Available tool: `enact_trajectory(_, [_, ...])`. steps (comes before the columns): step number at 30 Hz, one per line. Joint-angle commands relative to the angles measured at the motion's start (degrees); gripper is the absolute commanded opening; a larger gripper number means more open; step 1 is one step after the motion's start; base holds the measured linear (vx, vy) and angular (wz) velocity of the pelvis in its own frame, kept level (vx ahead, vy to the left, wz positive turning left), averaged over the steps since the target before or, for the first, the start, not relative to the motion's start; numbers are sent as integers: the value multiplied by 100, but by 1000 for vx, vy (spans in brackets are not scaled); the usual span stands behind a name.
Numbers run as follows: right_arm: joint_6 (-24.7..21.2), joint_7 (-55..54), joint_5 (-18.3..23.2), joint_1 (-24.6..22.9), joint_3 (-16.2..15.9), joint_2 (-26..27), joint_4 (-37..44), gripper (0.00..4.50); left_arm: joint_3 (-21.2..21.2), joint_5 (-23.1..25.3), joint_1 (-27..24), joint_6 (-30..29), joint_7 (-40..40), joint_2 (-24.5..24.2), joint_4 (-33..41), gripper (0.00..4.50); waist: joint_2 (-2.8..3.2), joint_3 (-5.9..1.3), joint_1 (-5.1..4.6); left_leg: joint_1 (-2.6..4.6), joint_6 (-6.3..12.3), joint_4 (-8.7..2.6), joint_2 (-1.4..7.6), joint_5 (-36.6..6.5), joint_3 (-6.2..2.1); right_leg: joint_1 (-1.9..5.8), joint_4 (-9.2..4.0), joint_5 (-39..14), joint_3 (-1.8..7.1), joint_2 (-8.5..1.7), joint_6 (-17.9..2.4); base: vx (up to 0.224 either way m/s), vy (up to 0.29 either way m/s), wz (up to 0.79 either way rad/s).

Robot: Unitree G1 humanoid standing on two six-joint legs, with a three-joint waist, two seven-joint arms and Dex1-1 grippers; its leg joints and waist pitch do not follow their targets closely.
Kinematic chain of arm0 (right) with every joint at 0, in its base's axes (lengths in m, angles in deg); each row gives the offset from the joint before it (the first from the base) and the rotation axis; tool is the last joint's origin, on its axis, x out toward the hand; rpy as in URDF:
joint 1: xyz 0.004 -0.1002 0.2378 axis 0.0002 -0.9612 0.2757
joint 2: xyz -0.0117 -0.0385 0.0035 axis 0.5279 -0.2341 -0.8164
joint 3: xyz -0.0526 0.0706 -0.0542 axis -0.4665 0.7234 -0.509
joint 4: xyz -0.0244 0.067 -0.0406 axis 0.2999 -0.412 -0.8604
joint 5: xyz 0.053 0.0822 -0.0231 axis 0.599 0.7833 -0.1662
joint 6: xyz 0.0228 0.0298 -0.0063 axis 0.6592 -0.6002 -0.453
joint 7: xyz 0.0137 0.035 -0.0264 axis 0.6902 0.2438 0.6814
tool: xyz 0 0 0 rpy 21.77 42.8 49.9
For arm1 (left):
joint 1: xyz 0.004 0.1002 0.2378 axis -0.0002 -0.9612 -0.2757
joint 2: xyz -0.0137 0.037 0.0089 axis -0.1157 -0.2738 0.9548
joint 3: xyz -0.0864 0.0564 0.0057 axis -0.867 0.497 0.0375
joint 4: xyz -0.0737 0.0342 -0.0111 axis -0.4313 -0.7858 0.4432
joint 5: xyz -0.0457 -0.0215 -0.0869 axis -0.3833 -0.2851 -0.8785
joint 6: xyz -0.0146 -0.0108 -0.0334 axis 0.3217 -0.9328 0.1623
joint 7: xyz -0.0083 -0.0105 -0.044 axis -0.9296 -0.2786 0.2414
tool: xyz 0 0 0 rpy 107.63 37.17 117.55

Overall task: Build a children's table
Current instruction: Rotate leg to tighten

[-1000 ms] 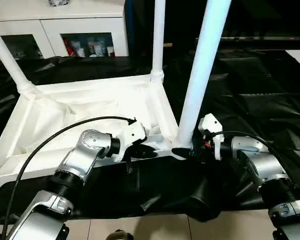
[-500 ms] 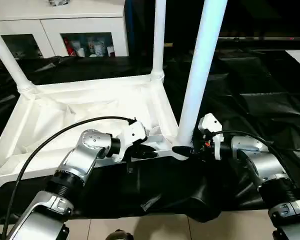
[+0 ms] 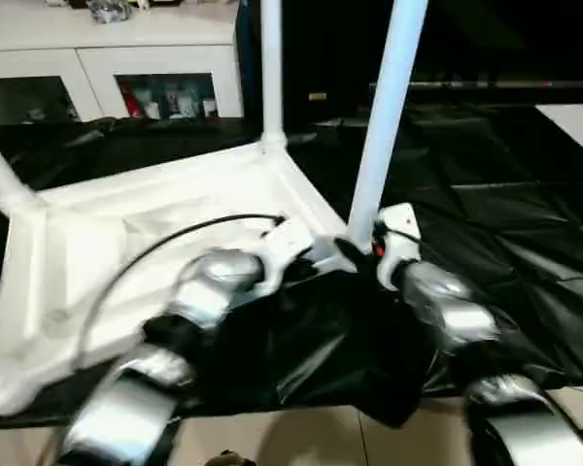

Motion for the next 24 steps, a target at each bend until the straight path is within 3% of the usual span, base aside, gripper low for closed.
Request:
enact_trajectory(1, [-174,-308,2,-143,58,122,-508,272,-173,-27,197,45,-645,98,-163,0,-48,-275,-93,322,-389,-471,292,-3159,-286,-6,-686,-3525,140,-387,-563,0,0,0])
enact_trajectory(2, [-96,-397,-4,-27,97,189,-630,272,-172,3,277,93,-713,177,-297,0,-29,-288,-105,305,-387,-530,315,-3245,-307,42,-684,-3211,117,-380,-576,0,0,0])
enact_trajectory(3, [-96,-397,-4,-27,97,189,-630,272,-172,3,277,93,-713,177,-297,0,-32,-292,-115,285,-382,-547,315,-3250,-307,48,-676,-3106,123,-377,-593,0,0,0])
enact_trajectory(4, [-68,-415,-28,17,108,222,-667,272,-179,13,317,150,-720,214,-385,0,5,-293,-106,291,-397,-561,317,-3307,-307,34,-669,-2971,137,-381,-632,0,0,0])
enact_trajectory(5, [-38,-387,-108,56,63,258,-690,272,-156,46,356,242,-685,240,-504,0,-26,-294,-108,288,-396,-564,311,-3332,-300,35,-669,-2878,147,-382,-668,0,0,0])
enact_trajectory(8, [62,-416,-87,91,131,252,-739,272,-129,69,359,348,-586,227,-633,0,-45,-307,-91,276,-352,-575,312,-3222,-289,45,-653,-2710,174,-405,-745,0,0,0])
enact_trajectory(9, [116,-408,-47,97,172,243,-752,328,-125,71,355,364,-566,220,-652,0,-50,-304,-84,268,-328,-576,314,-3198,-284,47,-653,-2670,183,-416,-776,0,0,0])
enact_trajectory(12, [269,-331,26,111,249,182,-712,348,-99,71,312,409,-458,177,-645,0,-69,-302,-68,264,-243,-560,308,-3079,-268,49,-663,-2710,194,-438,-802,0,0,0])
enact_trajectory(15, [347,70,26,130,220,-65,-515,384,-83,40,271,499,-272,95,-599,0,-92,-331,-37,202,-140,-572,325,-2693,-255,99,-628,-2486,211,-448,-835,0,0,0])
enact_trajectory(16, [341,151,1,126,197,-122,-471,386,-76,40,271,531,-236,85,-601,0,-124,-328,-37,182,-105,-571,321,-2599,-246,109,-625,-2435,211,-445,-856,0,0,0])
enact_trajectory(20, [183,1214,-32,10,-37,-647,56,424,-87,9,234,681,0,-25,-540,0,-136,-328,17,167,67,-545,326,-2225,-210,136,-625,-2388,218,-451,-870,0,0,0])
enact_trajectory(24, [119,2124,-26,-227,-270,-1131,573,424,-81,0,186,799,185,-124,-470,0,-155,-335,74,152,204,-523,344,-1903,-178,159,-590,-2077,226,-433,-956,0,0,0])
